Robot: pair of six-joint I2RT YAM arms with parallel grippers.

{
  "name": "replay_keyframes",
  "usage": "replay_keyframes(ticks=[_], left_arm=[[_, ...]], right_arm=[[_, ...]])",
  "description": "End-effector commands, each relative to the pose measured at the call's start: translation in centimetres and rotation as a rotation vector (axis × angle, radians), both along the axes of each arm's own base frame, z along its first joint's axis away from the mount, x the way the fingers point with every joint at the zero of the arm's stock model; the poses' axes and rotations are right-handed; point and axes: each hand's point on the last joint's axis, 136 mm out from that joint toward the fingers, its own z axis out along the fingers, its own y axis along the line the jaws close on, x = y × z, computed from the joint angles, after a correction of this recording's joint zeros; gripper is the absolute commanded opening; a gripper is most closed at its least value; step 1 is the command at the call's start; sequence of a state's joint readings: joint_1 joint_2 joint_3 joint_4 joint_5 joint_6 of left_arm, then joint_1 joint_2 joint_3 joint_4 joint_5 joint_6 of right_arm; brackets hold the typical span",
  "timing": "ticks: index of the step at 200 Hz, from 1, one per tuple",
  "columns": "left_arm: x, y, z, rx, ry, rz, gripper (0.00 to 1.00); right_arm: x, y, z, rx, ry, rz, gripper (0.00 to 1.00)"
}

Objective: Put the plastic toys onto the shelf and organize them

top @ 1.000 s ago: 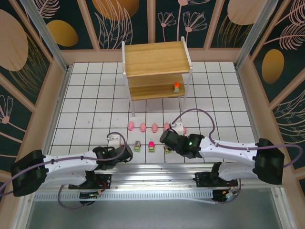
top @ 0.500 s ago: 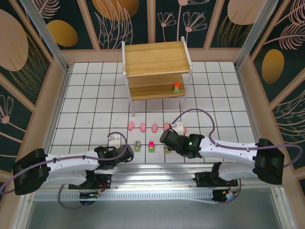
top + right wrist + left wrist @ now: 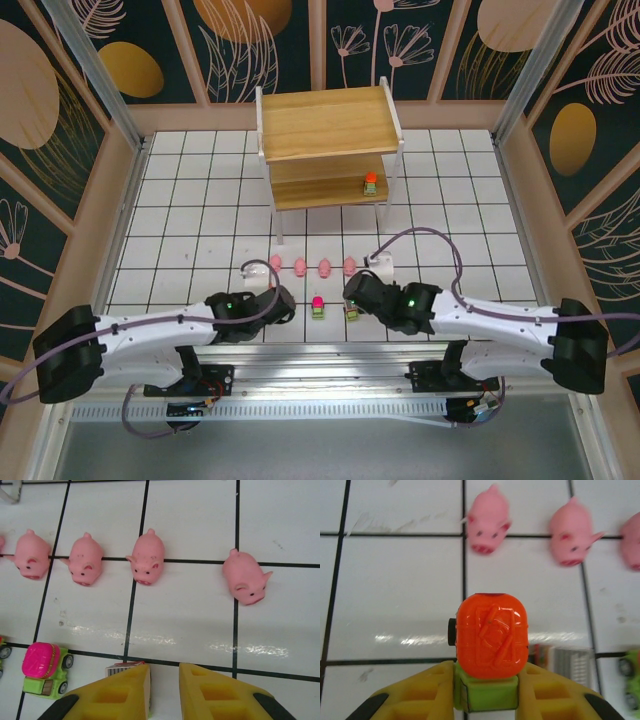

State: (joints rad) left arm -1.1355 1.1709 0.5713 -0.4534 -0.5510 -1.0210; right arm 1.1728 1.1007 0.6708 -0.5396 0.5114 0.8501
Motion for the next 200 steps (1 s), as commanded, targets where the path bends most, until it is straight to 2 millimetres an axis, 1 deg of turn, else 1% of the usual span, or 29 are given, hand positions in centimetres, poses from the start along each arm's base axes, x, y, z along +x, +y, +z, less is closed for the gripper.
replay_keyframes(ticks=[1,36,58,63,66,80,105,119,120,147,153,154,156,176,200], left_arm=[[1.5,-1.8,2.2,0.043,-0.059,-0.046,0.19],[4.1,-6.7,5.4,0.032,-0.117,-0.114,0.19],[6.2,-9.6,6.9,-0.012,-0.133,-0.141,0.19],[6.5,-9.8,6.7,-0.006,-0.132,-0.147,0.19],[7.1,-10.5,7.7,-0.027,-0.147,-0.148,0.19],[8.7,-11.8,9.0,-0.042,-0.17,-0.155,0.19],[11.2,-13.5,10.4,-0.055,-0.2,-0.168,0.19],[12.5,-14.4,11.4,-0.064,-0.221,-0.173,0.18],[12.6,-14.5,11.7,-0.069,-0.225,-0.173,0.18],[14.8,-16.2,12.8,-0.078,-0.248,-0.175,0.18],[15.2,-16.4,13.6,-0.091,-0.261,-0.174,0.18],[15.4,-16.6,13.1,-0.083,-0.254,-0.175,0.18],[15.5,-16.7,12.7,-0.077,-0.25,-0.174,0.18],[16.9,-17.8,13.1,-0.088,-0.266,-0.173,0.18],[18.4,-18.5,13.5,-0.094,-0.283,-0.161,0.18]], right_arm=[[0.4,-2.4,0.5,-0.025,-0.037,-0.078,0.23],[1.1,-4.4,1.3,-0.015,-0.055,-0.137,0.22],[1.5,-5.3,1.7,0.014,-0.06,-0.162,0.22],[1.6,-5.5,1.9,0.02,-0.062,-0.169,0.22],[1.6,-5.6,1.9,0.023,-0.062,-0.172,0.22],[1.8,-6.3,2.2,0.027,-0.067,-0.191,0.22],[2.0,-7.1,2.3,0.026,-0.073,-0.217,0.22],[2.1,-7.3,2.1,0.03,-0.074,-0.228,0.22],[2.0,-7.4,2.1,0.029,-0.073,-0.228,0.22],[2.2,-7.7,1.6,0.03,-0.072,-0.25,0.22],[2.2,-7.8,1.6,0.031,-0.074,-0.252,0.22],[2.2,-7.8,1.6,0.031,-0.074,-0.253,0.22],[2.2,-7.8,1.6,0.032,-0.074,-0.252,0.22],[2.2,-8.0,1.7,0.039,-0.078,-0.262,0.22],[2.1,-8.1,1.9,0.05,-0.082,-0.265,0.22]])
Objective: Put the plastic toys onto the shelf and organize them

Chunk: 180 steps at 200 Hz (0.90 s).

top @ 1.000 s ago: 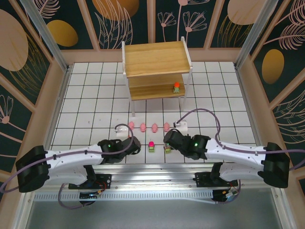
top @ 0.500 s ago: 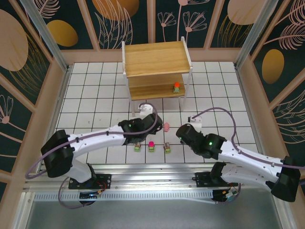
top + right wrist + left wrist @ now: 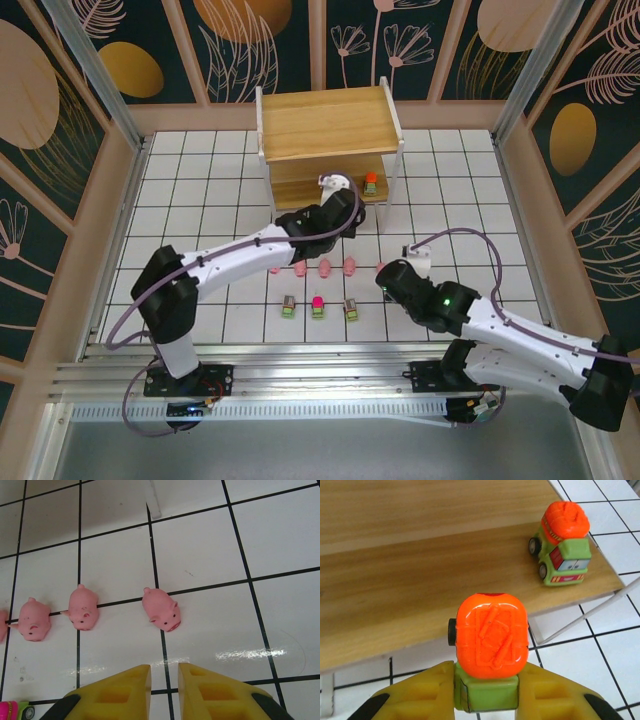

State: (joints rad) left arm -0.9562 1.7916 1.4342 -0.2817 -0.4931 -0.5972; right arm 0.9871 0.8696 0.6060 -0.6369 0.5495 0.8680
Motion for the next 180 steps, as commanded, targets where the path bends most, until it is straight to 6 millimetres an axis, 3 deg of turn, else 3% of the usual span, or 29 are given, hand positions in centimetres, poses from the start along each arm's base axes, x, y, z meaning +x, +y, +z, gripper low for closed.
replay_keyframes(ticks=[1,71,180], left_arm=[[1.6,-1.1,1.1,-0.011,-0.035,-0.011,0.18],[4.8,-1.3,1.3,-0.006,-0.064,0.029,0.18],[6.6,-1.9,1.0,0.026,-0.093,0.048,0.19]], right_arm=[[0.1,-1.3,0.0,-0.01,-0.02,-0.047,0.22],[-0.1,-1.3,0.2,0.009,-0.022,-0.041,0.22],[-0.2,-1.2,0.3,0.012,-0.018,-0.036,0.22]])
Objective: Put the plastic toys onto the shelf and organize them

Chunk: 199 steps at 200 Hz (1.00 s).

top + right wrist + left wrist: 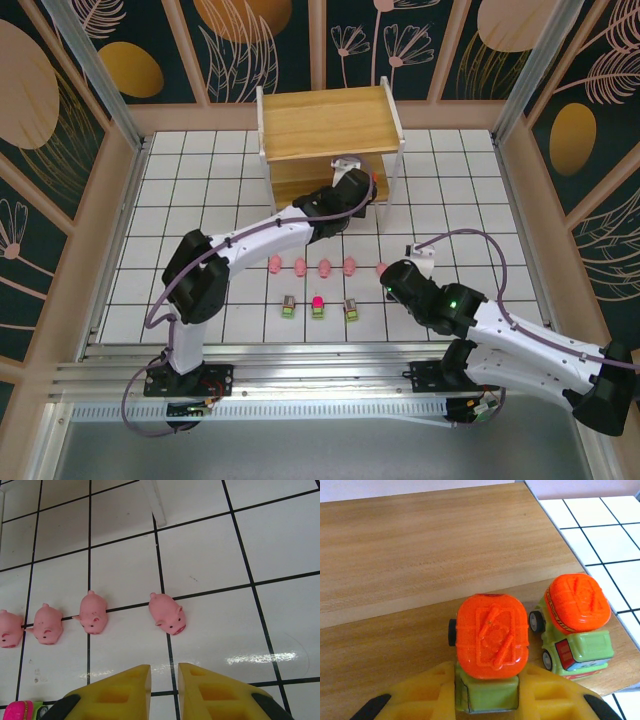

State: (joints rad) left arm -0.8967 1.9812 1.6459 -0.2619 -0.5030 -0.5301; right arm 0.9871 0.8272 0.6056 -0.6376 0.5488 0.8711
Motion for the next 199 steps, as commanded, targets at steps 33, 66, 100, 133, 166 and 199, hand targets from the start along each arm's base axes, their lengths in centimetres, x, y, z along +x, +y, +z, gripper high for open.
replay_keyframes(ticks=[33,66,100,133,166,199], left_arm=[[1.1,-0.1,0.6,0.012,-0.037,0.015,0.2],[1.0,0.0,0.2,0.013,-0.029,0.011,0.25],[0.7,-0.2,0.0,0.001,-0.021,-0.005,0.31],[0.4,-0.3,0.0,-0.019,-0.019,-0.022,0.35],[0.1,0.1,0.0,-0.021,-0.019,-0.018,0.38],[0.0,0.3,0.3,-0.025,-0.025,-0.013,0.42]], right_arm=[[-0.1,-1.1,-0.4,-0.02,0.002,-0.035,0.22],[-0.2,-1.1,-0.4,-0.02,0.002,-0.033,0.22],[-0.2,-1.1,-0.3,-0.02,0.001,-0.033,0.22],[-0.2,-1.1,-0.1,-0.021,-0.001,-0.034,0.23],[-0.2,-1.0,0.0,-0.02,-0.002,-0.031,0.23],[-0.1,-0.9,0.2,-0.021,-0.004,-0.029,0.23]])
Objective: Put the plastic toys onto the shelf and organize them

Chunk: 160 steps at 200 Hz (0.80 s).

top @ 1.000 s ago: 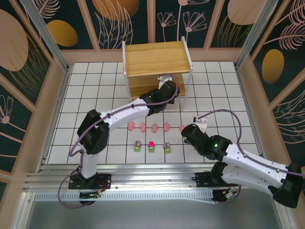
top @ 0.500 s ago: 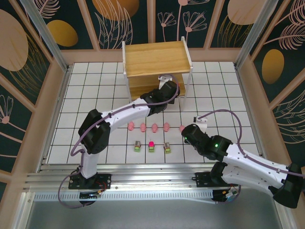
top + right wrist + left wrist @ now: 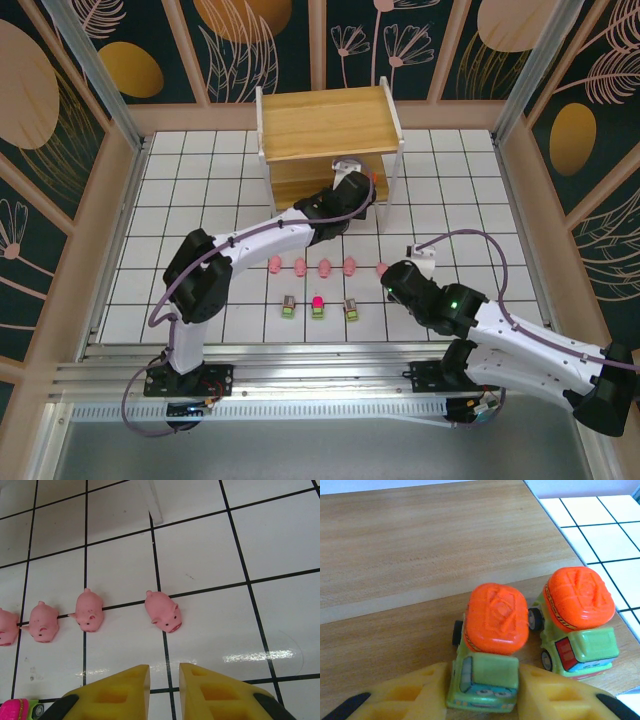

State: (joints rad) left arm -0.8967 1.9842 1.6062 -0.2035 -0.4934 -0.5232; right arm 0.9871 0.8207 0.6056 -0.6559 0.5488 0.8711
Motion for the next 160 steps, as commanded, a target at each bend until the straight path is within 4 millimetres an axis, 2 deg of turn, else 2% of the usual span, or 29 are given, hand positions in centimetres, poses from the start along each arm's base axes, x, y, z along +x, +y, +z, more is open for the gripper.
replay_keyframes(ticks=[1,52,104,160], left_arm=[[-0.1,0.6,1.2,-0.015,-0.019,-0.002,0.42],[-0.4,0.8,2.0,-0.02,-0.03,-0.001,0.49],[-2.2,0.3,3.5,-0.008,-0.071,-0.012,0.53],[-4.0,1.1,3.5,-0.006,-0.067,-0.003,0.54]], right_arm=[[0.0,-0.7,0.3,-0.012,-0.01,-0.028,0.23],[0.0,-0.5,0.4,-0.009,-0.014,-0.024,0.23],[-0.1,-0.4,0.4,-0.009,-0.012,-0.023,0.24],[-0.3,-0.3,0.6,-0.005,-0.015,-0.019,0.25]])
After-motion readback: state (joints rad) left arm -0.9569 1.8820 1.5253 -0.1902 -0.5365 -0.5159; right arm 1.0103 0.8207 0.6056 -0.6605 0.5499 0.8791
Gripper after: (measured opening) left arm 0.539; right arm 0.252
